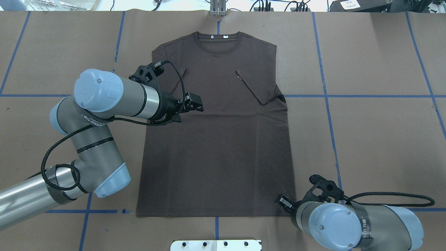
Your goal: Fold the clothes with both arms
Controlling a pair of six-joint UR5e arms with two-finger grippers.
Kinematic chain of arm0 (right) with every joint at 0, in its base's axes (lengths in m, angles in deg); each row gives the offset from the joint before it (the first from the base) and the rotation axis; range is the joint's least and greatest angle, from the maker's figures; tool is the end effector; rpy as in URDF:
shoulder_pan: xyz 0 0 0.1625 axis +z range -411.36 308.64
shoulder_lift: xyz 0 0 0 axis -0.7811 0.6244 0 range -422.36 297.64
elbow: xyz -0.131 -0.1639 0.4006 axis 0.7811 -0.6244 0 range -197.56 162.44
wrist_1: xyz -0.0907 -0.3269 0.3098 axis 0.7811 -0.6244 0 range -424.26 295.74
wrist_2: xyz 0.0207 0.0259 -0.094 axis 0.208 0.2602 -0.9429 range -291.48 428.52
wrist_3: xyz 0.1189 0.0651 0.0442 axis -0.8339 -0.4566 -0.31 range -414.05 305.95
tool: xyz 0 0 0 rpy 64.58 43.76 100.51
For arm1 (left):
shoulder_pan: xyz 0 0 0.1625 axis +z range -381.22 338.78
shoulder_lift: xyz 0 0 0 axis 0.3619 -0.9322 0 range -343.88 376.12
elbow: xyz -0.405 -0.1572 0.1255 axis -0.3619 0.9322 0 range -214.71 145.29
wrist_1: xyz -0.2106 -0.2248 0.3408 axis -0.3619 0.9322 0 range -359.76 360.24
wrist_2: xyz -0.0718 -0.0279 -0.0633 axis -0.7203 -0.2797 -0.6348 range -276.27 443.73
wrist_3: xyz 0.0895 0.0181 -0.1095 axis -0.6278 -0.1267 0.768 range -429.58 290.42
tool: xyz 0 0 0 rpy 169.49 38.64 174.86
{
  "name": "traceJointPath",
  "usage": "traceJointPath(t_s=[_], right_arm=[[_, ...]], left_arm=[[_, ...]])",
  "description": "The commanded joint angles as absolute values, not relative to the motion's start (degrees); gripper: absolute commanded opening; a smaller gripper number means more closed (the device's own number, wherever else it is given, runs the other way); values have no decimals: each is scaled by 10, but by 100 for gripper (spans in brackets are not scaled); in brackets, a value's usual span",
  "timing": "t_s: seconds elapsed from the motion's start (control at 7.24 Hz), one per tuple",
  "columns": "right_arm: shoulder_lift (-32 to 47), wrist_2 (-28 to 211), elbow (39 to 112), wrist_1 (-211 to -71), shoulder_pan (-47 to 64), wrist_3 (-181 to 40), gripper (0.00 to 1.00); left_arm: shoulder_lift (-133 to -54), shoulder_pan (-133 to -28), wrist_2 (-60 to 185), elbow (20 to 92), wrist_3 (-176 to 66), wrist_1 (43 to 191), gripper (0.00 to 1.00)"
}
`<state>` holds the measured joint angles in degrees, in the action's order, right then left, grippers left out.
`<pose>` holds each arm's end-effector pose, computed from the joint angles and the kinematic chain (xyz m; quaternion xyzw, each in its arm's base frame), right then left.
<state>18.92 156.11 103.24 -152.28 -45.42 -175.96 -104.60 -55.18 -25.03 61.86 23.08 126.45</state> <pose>-0.5593 -0.1982 0.3704 -0.0605 -0.3495 0.3103 0.8820 0.5636 -0.4851 0.2277 0.0335 0.6037 -0.1558 0.7812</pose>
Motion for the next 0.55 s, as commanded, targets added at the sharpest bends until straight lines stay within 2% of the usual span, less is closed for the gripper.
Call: traceJointPath(t_s=[0.0, 0.41], right_arm=[[162, 1562, 1026, -1576, -451, -1757, 57], [158, 1559, 1014, -1575, -449, -1752, 58]], left_arm=[[-1046, -551, -250, 619, 231, 1264, 87], [-1036, -551, -250, 619, 231, 1264, 87]])
